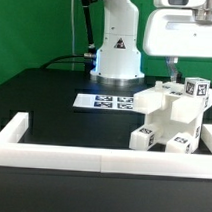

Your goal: Assemble chair

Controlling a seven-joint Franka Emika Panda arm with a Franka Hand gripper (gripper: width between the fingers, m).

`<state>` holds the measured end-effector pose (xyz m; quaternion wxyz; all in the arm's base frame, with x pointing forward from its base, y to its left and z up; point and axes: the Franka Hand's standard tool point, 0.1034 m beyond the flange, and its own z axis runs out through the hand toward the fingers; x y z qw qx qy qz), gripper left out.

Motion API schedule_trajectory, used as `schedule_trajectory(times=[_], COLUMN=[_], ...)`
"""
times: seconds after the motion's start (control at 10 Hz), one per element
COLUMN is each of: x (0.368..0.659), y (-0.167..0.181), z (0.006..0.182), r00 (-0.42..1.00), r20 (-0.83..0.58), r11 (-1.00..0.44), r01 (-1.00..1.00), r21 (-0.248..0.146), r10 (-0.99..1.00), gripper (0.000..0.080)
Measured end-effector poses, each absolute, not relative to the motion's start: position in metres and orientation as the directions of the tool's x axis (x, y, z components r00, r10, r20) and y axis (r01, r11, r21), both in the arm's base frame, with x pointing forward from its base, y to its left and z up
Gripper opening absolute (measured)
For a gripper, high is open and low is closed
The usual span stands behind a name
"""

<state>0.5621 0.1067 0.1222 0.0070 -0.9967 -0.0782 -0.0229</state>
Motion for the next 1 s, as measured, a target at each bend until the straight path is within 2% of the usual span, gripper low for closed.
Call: schedule_trajectory(times=[0.1, 0.2, 0.3, 0.5, 1.0], x=[0.5621, 0.5622, 0.5622, 0.5623, 0.5621], y=[0.1067, 0.1065, 0.1065, 0.1065, 0.1065], z=[0.1222, 0.1222, 0.1222, 0.1223, 0.122], r00=[0.989, 0.989, 0.989, 0.994, 0.972], r20=[0.047, 0.047, 0.047, 0.046, 0.039], r11=[-0.99, -0.99, -0.99, -0.995, -0.973], r01=[0.143, 0.142, 0.139, 0.101, -0.229], r21=[-0.011, -0.011, -0.011, -0.014, -0.028], r10=[0.142, 0.142, 0.139, 0.1, -0.23], gripper=[0.0556, 0.037, 0.0285, 0.0285, 0.0288])
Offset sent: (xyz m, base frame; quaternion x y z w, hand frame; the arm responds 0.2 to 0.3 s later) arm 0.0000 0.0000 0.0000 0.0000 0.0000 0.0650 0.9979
